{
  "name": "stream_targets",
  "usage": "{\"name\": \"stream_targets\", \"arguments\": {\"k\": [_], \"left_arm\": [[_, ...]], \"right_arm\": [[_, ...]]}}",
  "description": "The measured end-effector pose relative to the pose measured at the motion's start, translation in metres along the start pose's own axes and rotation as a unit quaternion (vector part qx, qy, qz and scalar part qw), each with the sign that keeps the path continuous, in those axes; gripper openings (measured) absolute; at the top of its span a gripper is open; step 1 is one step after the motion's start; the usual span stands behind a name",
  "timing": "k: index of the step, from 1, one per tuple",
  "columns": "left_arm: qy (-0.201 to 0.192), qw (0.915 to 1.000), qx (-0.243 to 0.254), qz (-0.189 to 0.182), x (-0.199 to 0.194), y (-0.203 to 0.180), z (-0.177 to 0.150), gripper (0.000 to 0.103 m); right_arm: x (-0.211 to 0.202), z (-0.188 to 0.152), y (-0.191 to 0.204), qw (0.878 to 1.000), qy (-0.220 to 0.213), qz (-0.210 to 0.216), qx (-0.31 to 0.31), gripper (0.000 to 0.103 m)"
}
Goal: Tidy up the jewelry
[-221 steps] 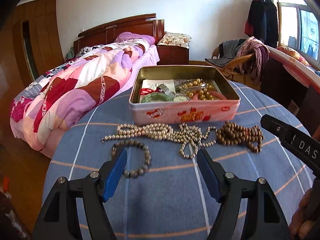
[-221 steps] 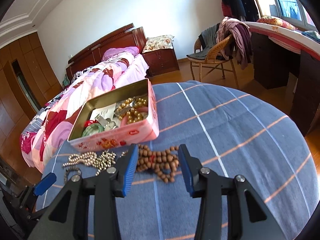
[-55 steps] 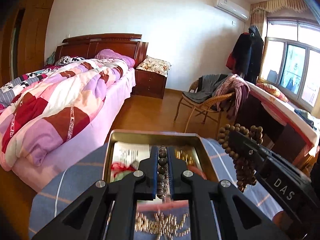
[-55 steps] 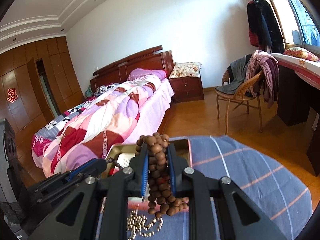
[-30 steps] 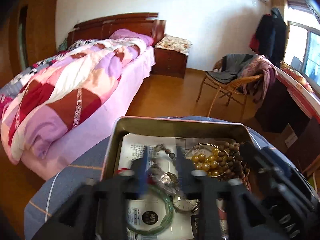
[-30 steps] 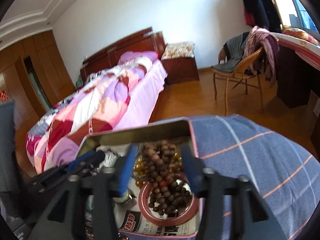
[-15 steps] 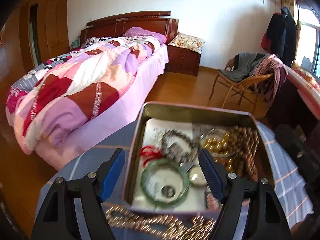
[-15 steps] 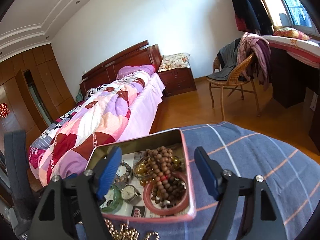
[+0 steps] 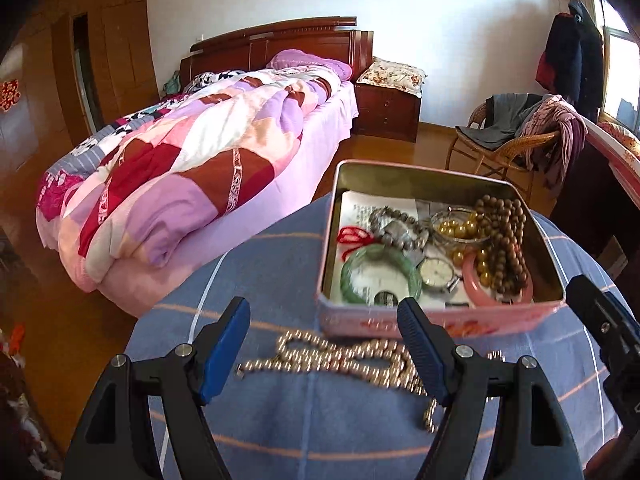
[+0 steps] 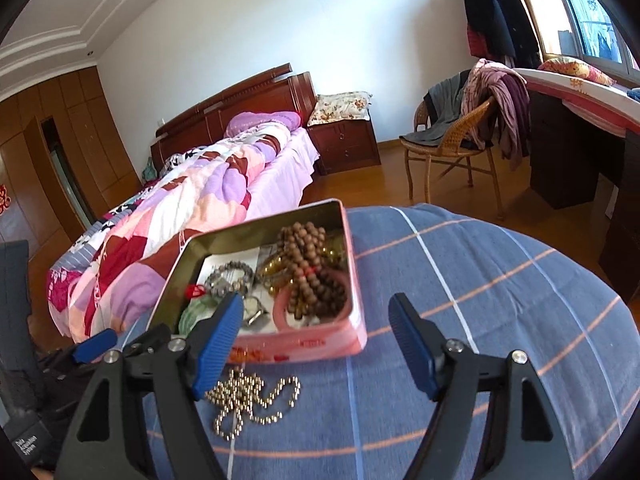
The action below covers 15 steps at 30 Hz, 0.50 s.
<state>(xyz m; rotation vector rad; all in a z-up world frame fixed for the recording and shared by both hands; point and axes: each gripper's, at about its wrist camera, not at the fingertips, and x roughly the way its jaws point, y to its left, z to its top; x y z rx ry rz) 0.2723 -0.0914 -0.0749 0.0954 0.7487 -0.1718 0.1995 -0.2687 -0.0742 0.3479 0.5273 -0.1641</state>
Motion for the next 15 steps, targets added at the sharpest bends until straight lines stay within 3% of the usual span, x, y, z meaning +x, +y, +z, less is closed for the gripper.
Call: {"name": "stream_targets", "arguments": {"k": [15], "left_arm": [[0.032, 0.9993, -0.006, 0.018, -0.019, 0.033, -0.048, 0.076]], "right_arm": [[-0.016, -0.027, 0.002, 0.999, 0.033, -0.010, -0.017, 0.078]]}}
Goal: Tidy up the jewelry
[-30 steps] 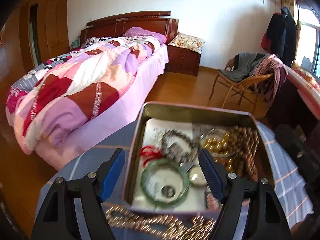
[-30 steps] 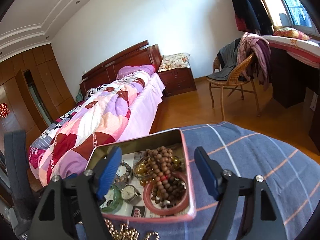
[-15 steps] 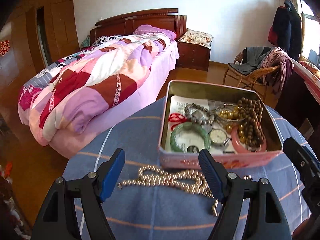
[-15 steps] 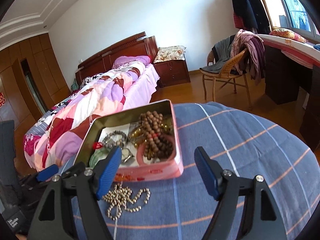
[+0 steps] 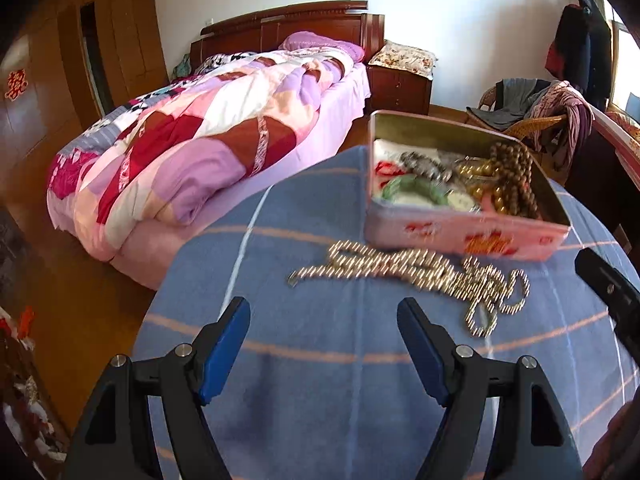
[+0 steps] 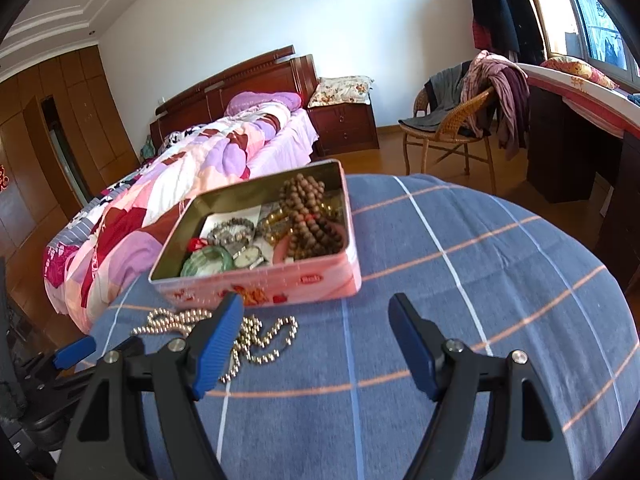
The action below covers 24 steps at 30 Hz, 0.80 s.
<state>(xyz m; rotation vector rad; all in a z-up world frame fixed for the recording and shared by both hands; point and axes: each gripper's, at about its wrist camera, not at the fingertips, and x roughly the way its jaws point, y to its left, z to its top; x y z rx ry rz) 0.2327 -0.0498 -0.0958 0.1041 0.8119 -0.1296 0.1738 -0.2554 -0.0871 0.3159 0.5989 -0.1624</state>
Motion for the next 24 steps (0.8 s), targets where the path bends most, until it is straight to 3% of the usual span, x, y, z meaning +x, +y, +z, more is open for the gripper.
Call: {"name": "stream_targets", "arguments": {"k": [10, 14, 20, 24], "left_arm": [[0.024, 0.9995, -0.017, -0.004, -0.003, 0.028, -0.025, 0.076], [0.029, 0.9993, -0.023, -0.002, -0.002, 0.033, -0.027, 0.076], [0.023, 0.9996, -0.015, -0.004, -0.006, 0.033, -0.026, 0.076], [0.021, 0.9997, -0.013, -0.008, -0.006, 0.034, -0.024, 0.076]], "right_arm": [[0.007, -0.011, 0.024, 0.998, 0.040, 0.030, -0.049, 0.078], [0.028, -0.012, 0.040, 0.993, 0.077, 0.047, -0.076, 0.078], [0.068, -0.012, 0.062, 0.983, 0.133, 0.028, -0.119, 0.074], [0.072, -0.013, 0.077, 0.976, 0.138, 0.009, -0.169, 0.070]]}}
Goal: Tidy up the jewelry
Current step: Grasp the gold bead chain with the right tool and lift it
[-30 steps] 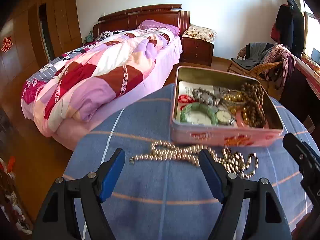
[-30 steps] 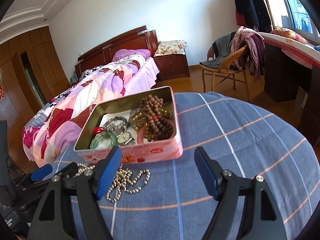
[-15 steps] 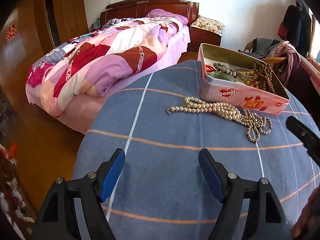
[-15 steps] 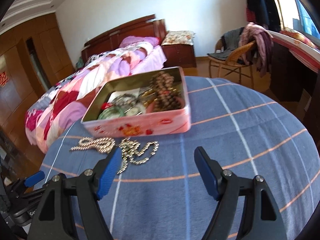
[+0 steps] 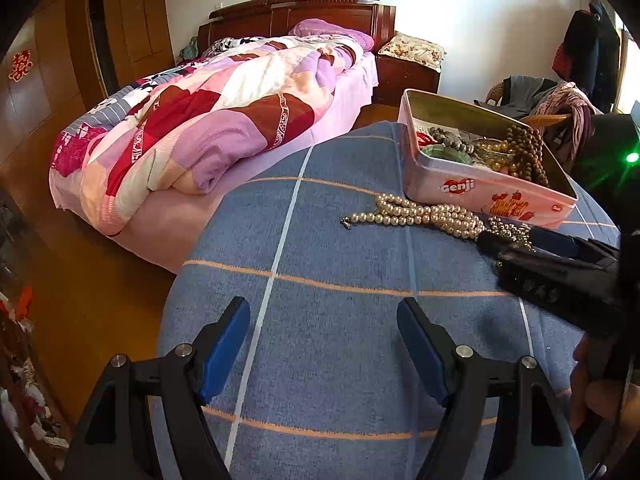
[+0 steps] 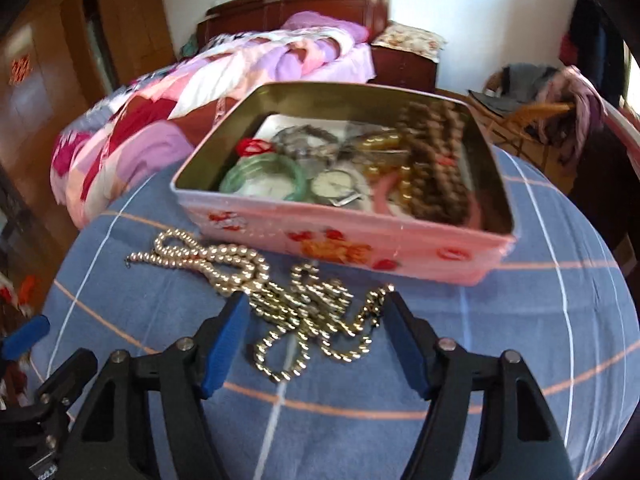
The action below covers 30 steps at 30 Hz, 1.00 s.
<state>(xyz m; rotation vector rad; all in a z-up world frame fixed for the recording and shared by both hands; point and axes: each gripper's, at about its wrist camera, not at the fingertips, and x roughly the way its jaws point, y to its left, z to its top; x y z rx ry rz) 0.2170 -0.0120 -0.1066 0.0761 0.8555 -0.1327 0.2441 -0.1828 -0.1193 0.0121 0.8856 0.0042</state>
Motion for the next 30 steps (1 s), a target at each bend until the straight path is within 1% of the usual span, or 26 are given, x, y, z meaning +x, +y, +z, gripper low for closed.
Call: {"name": "stream_targets", "arguments": {"k": [1, 2, 4, 6, 7, 9, 10, 12, 14, 16, 19, 23, 25, 27, 28, 30], "left_arm": [[0.000, 1.0000, 0.000, 0.000, 0.001, 0.001, 0.001, 0.076], [0.000, 1.0000, -0.001, 0.000, 0.002, 0.002, 0.002, 0.076], [0.001, 1.0000, -0.001, -0.002, 0.005, 0.001, 0.005, 0.076], [0.000, 1.0000, 0.000, -0.007, 0.006, -0.001, 0.008, 0.076], [-0.001, 1.0000, 0.002, -0.009, 0.007, -0.003, 0.010, 0.076], [-0.003, 0.9998, 0.005, -0.018, 0.008, -0.007, 0.014, 0.076], [-0.003, 0.9997, 0.004, -0.024, 0.009, -0.010, 0.017, 0.076], [0.002, 0.9989, 0.004, -0.048, 0.014, -0.016, 0.023, 0.076], [0.009, 0.9976, 0.011, -0.068, 0.021, -0.026, 0.031, 0.076], [0.014, 0.9970, 0.014, -0.075, 0.029, -0.035, 0.040, 0.076], [0.023, 0.9961, 0.014, -0.083, 0.040, -0.047, 0.053, 0.076], [0.036, 0.9961, 0.012, -0.080, 0.054, -0.056, 0.063, 0.076], [0.044, 0.9968, 0.012, -0.065, 0.061, -0.058, 0.064, 0.076], [0.034, 0.9980, 0.020, -0.050, 0.062, -0.060, 0.062, 0.076], [0.030, 0.9982, 0.034, -0.038, 0.063, -0.063, 0.060, 0.076], [0.018, 0.9978, 0.055, -0.032, 0.062, -0.068, 0.056, 0.075]], "right_arm": [[-0.002, -0.001, 0.005, 1.000, 0.001, -0.005, -0.017, 0.064], [-0.004, -0.002, 0.006, 1.000, -0.001, 0.002, -0.020, 0.058], [-0.010, -0.005, 0.005, 1.000, -0.006, 0.008, -0.027, 0.031], [-0.016, -0.009, 0.003, 1.000, -0.007, 0.008, -0.028, 0.021], [-0.018, -0.011, 0.000, 1.000, -0.007, 0.011, -0.025, 0.019], [-0.020, -0.015, -0.009, 1.000, -0.009, 0.023, -0.006, 0.018], [-0.021, -0.018, -0.016, 0.999, -0.012, 0.038, 0.013, 0.018], [-0.029, -0.023, -0.027, 0.998, -0.022, 0.051, 0.041, 0.017], [-0.036, -0.028, -0.037, 0.996, -0.039, 0.048, 0.064, 0.017], [-0.041, -0.029, -0.044, 0.995, -0.051, 0.046, 0.078, 0.014], [-0.047, -0.030, -0.055, 0.992, -0.070, 0.030, 0.097, 0.014], [-0.042, -0.026, -0.061, 0.990, -0.068, 0.029, 0.117, 0.014], [-0.041, -0.028, -0.064, 0.990, -0.066, 0.034, 0.124, 0.014], [-0.040, -0.029, -0.067, 0.989, -0.063, 0.039, 0.129, 0.014], [-0.039, -0.029, -0.068, 0.989, -0.061, 0.041, 0.132, 0.014], [-0.038, -0.030, -0.069, 0.988, -0.059, 0.044, 0.135, 0.013]]}}
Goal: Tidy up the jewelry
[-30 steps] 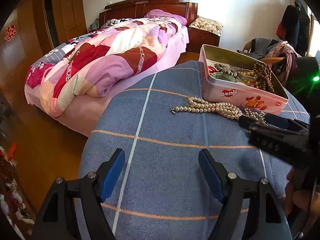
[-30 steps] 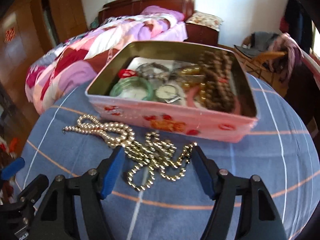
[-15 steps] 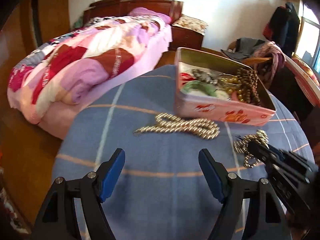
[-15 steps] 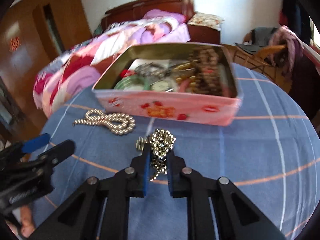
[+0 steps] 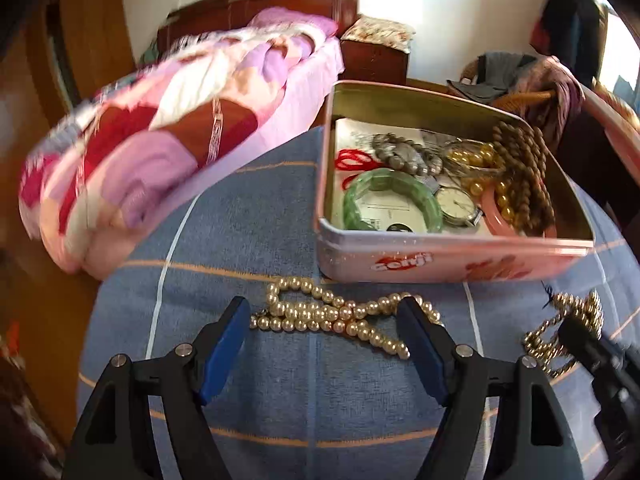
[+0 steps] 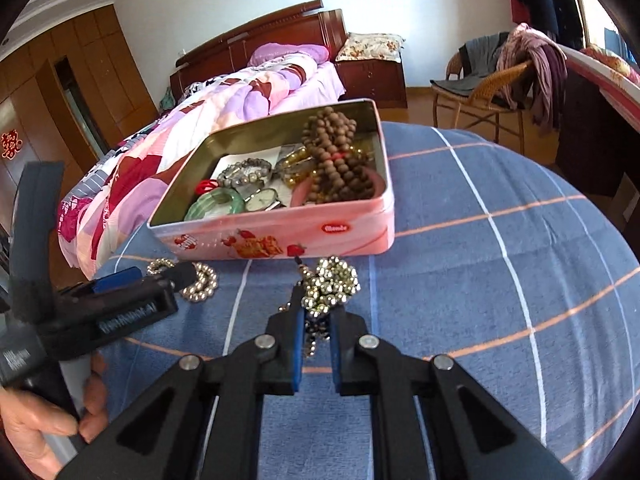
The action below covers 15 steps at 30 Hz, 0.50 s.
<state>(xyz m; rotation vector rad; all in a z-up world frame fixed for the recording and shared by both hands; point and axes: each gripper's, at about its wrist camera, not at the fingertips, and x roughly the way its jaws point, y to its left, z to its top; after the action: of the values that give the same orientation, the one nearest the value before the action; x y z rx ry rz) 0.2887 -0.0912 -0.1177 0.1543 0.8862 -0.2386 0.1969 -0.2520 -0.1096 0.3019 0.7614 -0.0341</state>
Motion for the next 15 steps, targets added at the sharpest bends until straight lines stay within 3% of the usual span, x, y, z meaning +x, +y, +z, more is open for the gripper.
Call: {"name": "stream_targets", "arguments": {"k": [3, 5, 7, 11, 15], "left_arm": [[-0.009, 0.9998, 0.016, -0.004, -0.003, -0.001, -0.004, 0.066], [-0.013, 0.9990, 0.041, -0.011, -0.008, -0.006, -0.008, 0.035], [-0.006, 0.9984, 0.035, -0.045, -0.010, -0.005, -0.013, 0.014], [-0.009, 0.9982, 0.028, -0.053, -0.017, -0.002, -0.022, 0.008], [-0.007, 0.9959, -0.006, -0.090, -0.029, 0.010, -0.034, 0.006]], "right_arm": [[0.002, 0.000, -0.002, 1.000, 0.004, 0.004, 0.007, 0.014], [0.002, -0.001, -0.004, 1.000, 0.006, 0.006, 0.011, 0.014], [0.003, -0.001, -0.007, 1.000, 0.008, 0.009, 0.017, 0.014], [0.004, -0.001, -0.012, 0.999, 0.011, 0.014, 0.029, 0.014], [0.003, -0.002, -0.016, 0.999, 0.009, 0.021, 0.041, 0.014]]}}
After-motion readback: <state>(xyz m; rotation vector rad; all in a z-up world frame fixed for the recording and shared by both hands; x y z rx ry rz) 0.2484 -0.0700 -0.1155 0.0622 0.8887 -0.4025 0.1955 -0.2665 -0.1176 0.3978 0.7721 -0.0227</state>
